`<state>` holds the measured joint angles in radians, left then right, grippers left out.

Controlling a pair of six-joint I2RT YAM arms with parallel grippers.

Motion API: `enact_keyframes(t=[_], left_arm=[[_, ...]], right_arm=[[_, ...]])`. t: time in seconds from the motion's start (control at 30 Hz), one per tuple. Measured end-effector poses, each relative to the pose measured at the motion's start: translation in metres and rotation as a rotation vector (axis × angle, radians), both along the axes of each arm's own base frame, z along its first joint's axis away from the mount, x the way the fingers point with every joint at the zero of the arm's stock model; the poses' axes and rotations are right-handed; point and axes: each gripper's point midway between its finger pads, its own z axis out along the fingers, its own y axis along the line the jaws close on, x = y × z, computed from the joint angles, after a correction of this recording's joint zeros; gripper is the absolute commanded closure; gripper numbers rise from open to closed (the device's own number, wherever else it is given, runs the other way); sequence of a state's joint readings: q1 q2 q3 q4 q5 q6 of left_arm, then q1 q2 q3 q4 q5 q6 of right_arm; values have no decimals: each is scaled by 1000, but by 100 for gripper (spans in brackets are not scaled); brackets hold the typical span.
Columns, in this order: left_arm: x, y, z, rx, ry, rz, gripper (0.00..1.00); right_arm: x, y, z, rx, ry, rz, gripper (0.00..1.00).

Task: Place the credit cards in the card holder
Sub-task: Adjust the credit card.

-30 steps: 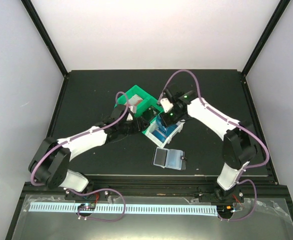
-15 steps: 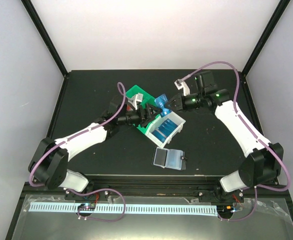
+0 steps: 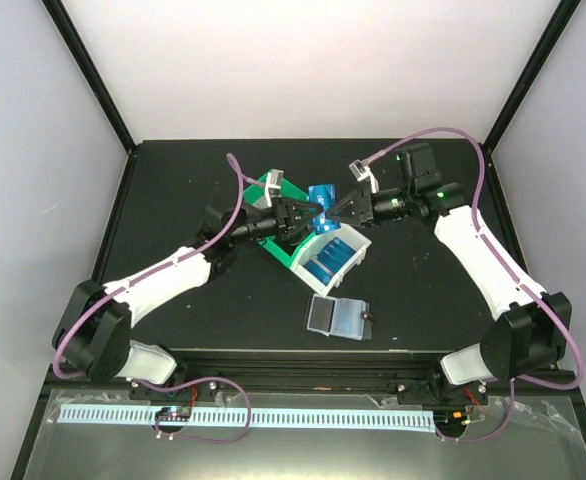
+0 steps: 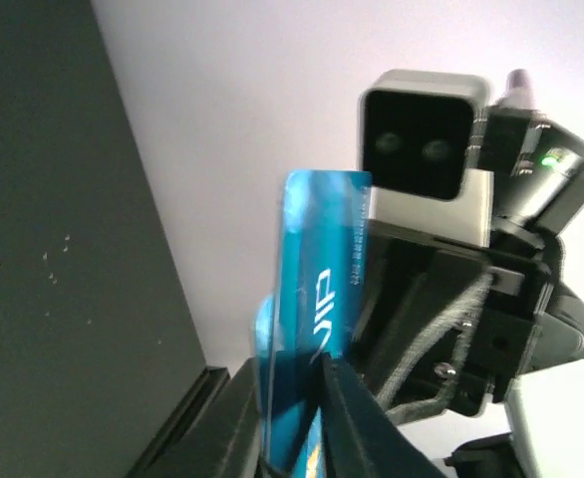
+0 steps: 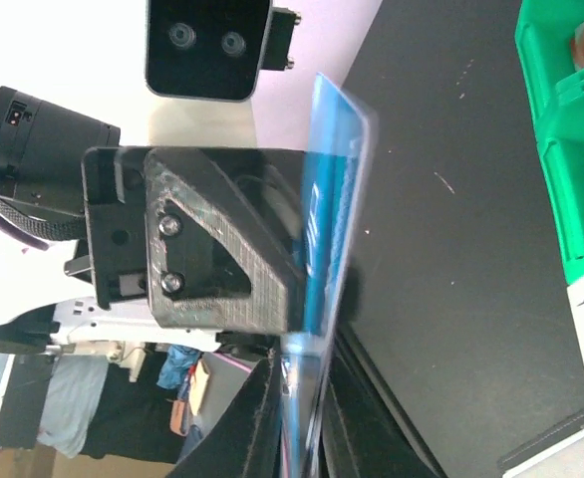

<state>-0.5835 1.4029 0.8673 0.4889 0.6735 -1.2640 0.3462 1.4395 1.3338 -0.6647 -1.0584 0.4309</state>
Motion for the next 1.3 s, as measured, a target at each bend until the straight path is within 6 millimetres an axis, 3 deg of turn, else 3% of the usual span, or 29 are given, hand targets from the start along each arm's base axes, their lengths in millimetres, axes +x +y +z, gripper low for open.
enact_keyframes(t=[0.07, 0.13, 0.3, 0.43, 0.73, 0.93, 1.13, 1.3], left_arm=[[-2, 1, 9, -19, -26, 0, 98], [-4, 3, 19, -36, -53, 0, 98], [-7, 5, 25, -45, -63, 1, 99], [-6, 7, 26, -50, -54, 6, 98], [-6, 7, 31, -77, -26, 4, 98], [-6, 8, 30, -78, -7, -4, 98], [-7, 6, 35, -85, -16, -24, 98], [-6, 5, 43, -98, -35, -25, 98]], right_arm=[[-1, -2, 1, 8, 6, -2, 80], [1, -6, 2, 18, 17, -16, 73], [1, -18, 11, 53, 4, -48, 72], [-1, -20, 17, 70, -21, -49, 75], [-2, -20, 2, 55, 8, -46, 85], [0, -18, -6, 59, 33, -23, 81], [-2, -14, -1, 96, 53, 5, 76], [-1, -8, 14, 149, 50, 25, 90]])
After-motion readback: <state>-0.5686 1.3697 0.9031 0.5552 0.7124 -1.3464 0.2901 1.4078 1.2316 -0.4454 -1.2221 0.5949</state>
